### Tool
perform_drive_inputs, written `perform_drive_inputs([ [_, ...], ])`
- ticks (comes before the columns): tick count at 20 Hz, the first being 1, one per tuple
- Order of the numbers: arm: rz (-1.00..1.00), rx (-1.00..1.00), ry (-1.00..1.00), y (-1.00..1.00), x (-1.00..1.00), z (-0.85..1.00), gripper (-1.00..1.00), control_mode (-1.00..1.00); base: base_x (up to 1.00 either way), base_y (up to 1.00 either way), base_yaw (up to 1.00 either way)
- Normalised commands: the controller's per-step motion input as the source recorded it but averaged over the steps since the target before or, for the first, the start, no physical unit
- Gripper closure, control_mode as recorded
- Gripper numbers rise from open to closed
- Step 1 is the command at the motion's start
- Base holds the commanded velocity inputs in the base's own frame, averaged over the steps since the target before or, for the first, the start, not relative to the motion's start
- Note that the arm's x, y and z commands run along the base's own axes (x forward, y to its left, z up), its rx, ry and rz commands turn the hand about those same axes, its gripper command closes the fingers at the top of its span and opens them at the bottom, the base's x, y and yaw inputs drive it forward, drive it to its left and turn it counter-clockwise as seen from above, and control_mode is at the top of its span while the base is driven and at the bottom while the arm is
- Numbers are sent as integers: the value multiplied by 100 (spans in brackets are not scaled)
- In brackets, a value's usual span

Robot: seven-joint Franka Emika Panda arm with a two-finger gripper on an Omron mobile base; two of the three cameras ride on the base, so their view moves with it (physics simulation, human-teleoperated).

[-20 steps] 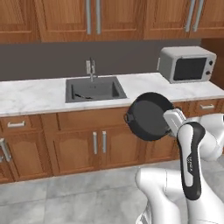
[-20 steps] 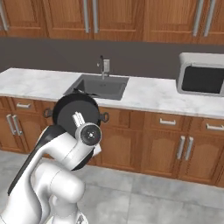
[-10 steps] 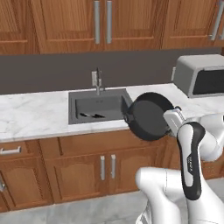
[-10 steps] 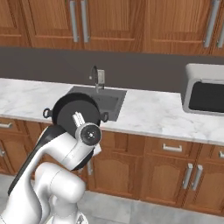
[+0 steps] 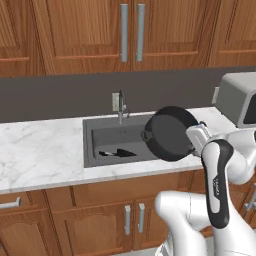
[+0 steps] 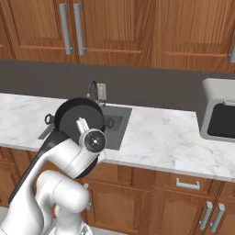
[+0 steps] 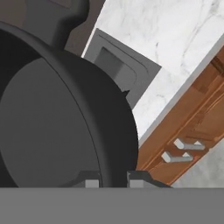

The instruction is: Move the pot and pan from the stove into the sink.

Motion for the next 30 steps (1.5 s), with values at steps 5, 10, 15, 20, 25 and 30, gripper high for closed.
perform_drive_inputs([
  [5,0,1,1,3,12,-3,100,-100,0,0,0],
  [10,-1,0,13,18,73,-25,100,-100,0,0,0],
  [15,-5,0,13,28,90,-26,100,-100,0,0,0],
  [20,-4,0,13,20,96,-20,100,-100,0,0,0],
  [25,-1,1,18,4,98,-22,100,-100,0,0,0],
  [30,0,2,19,0,95,-18,100,-100,0,0,0],
])
